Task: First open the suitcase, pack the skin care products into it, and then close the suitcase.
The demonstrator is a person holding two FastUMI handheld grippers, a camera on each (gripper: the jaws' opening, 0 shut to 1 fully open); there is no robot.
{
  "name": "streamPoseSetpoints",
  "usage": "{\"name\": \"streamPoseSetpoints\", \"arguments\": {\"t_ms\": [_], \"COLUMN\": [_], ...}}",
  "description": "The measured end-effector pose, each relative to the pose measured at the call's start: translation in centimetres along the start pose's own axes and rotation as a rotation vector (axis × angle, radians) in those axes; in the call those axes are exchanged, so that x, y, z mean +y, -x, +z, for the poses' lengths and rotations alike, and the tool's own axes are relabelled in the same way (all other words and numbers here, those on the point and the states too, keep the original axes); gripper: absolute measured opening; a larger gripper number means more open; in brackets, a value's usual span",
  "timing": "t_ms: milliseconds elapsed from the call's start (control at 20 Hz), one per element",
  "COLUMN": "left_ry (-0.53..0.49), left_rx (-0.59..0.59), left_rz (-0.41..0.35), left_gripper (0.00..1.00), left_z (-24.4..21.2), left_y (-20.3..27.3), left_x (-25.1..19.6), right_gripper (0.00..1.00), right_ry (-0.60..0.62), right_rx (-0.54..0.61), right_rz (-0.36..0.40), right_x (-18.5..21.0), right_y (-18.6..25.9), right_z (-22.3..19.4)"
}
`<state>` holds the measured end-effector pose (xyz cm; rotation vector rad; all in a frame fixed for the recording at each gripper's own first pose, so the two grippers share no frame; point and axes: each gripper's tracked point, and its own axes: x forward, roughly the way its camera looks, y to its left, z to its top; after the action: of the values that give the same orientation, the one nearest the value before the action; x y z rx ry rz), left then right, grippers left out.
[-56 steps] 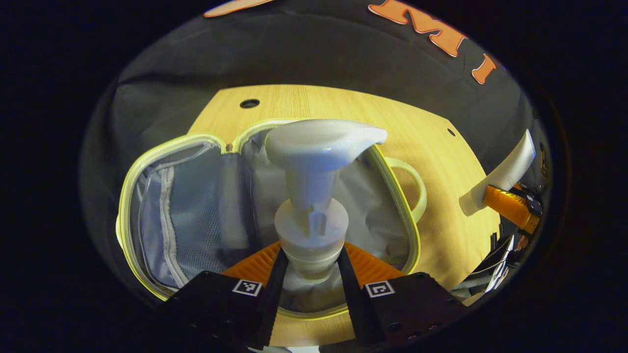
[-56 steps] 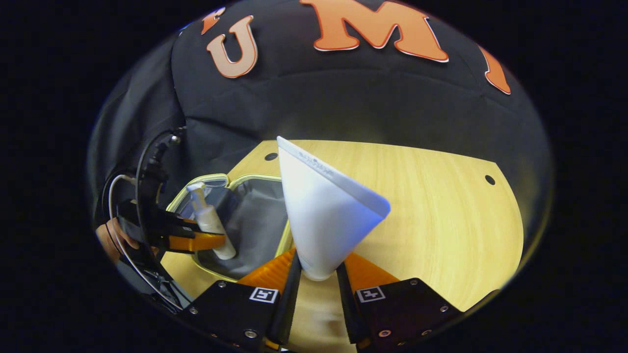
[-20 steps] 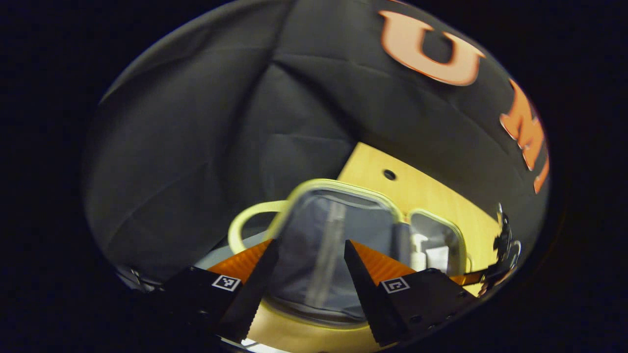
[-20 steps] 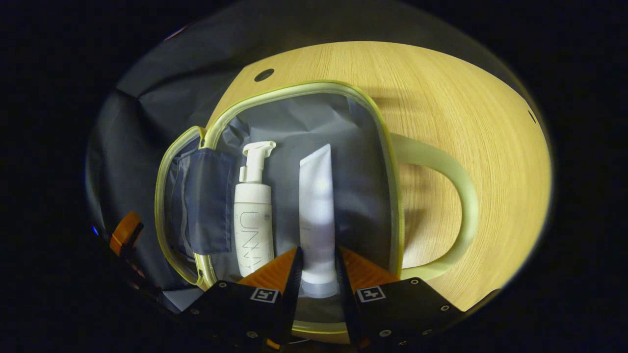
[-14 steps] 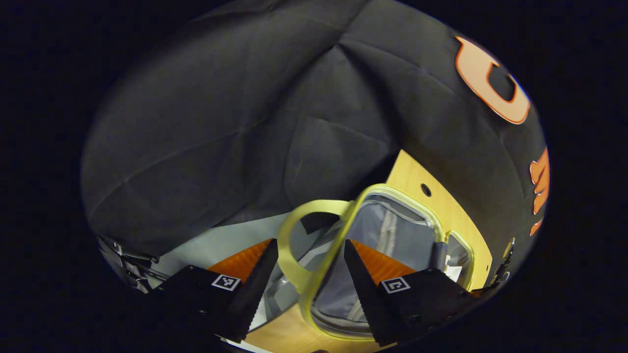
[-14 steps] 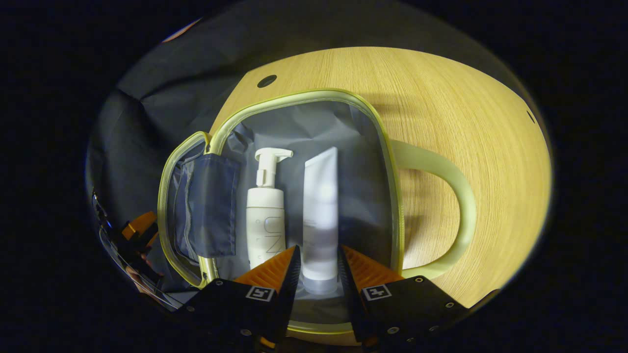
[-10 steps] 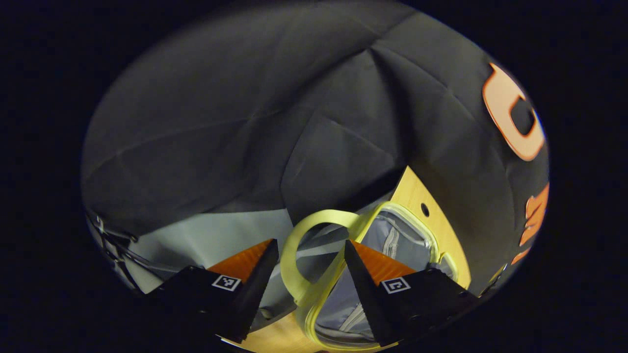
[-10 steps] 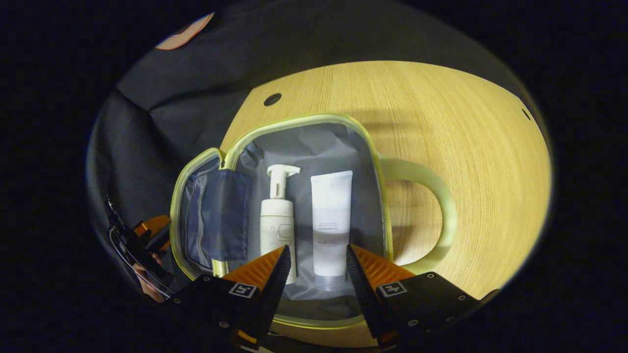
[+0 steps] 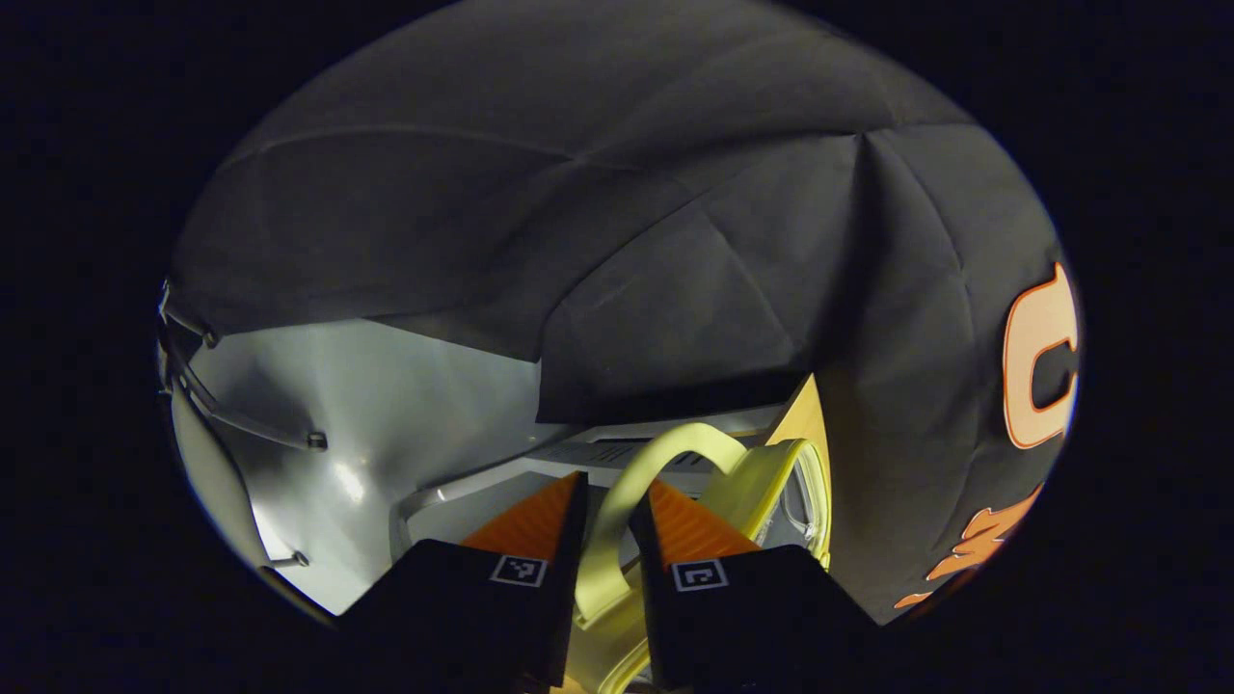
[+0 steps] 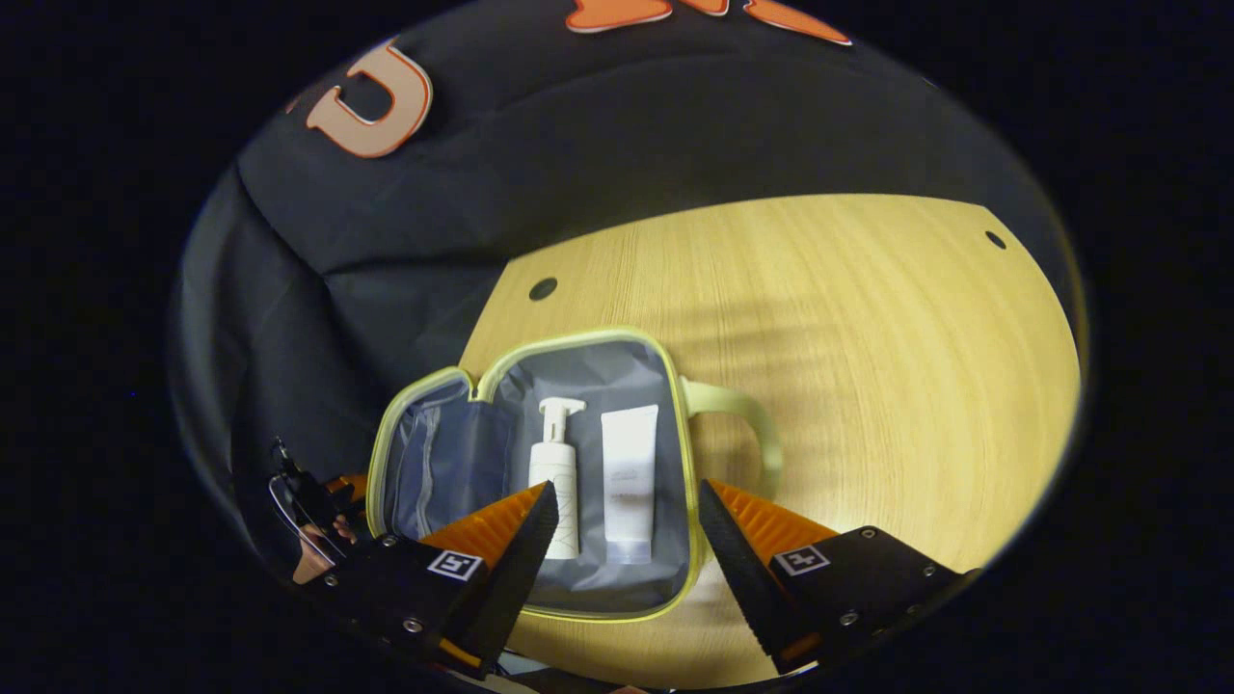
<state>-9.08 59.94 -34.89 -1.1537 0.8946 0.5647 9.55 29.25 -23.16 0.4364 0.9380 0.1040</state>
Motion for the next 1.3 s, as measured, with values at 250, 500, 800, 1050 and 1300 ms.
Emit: {"name": "streamPoseSetpoints", "arguments": {"t_ms": [250, 500, 800, 1050, 1300], "left_ry": [-0.122, -0.363, -0.465, -0.563, -0.639], "left_rx": [-0.009, -0.142, -0.243, -0.298, -0.319], "left_rz": [-0.007, 0.007, -0.056, -0.148, -0.282], "left_gripper": [0.10, 0.10, 0.09, 0.09, 0.09], "left_z": [-0.8, 0.5, 1.7, -0.7, -5.5], "left_y": [0.0, 3.4, 10.1, 14.8, 19.2], "left_x": [-1.0, -3.9, -9.2, -15.5, -23.2], "right_gripper": [0.96, 0.96, 0.96, 0.96, 0.96], "right_ry": [0.007, 0.036, 0.127, 0.163, 0.204], "right_rx": [-0.190, -0.384, -0.532, -0.574, -0.600], "right_rz": [-0.051, -0.137, -0.248, -0.244, -0.241], "right_x": [-2.7, -6.0, -10.3, -11.8, -13.5], "right_y": [3.9, 8.2, 12.1, 13.9, 15.8], "right_z": [4.1, 7.8, 10.7, 11.6, 12.2]}}
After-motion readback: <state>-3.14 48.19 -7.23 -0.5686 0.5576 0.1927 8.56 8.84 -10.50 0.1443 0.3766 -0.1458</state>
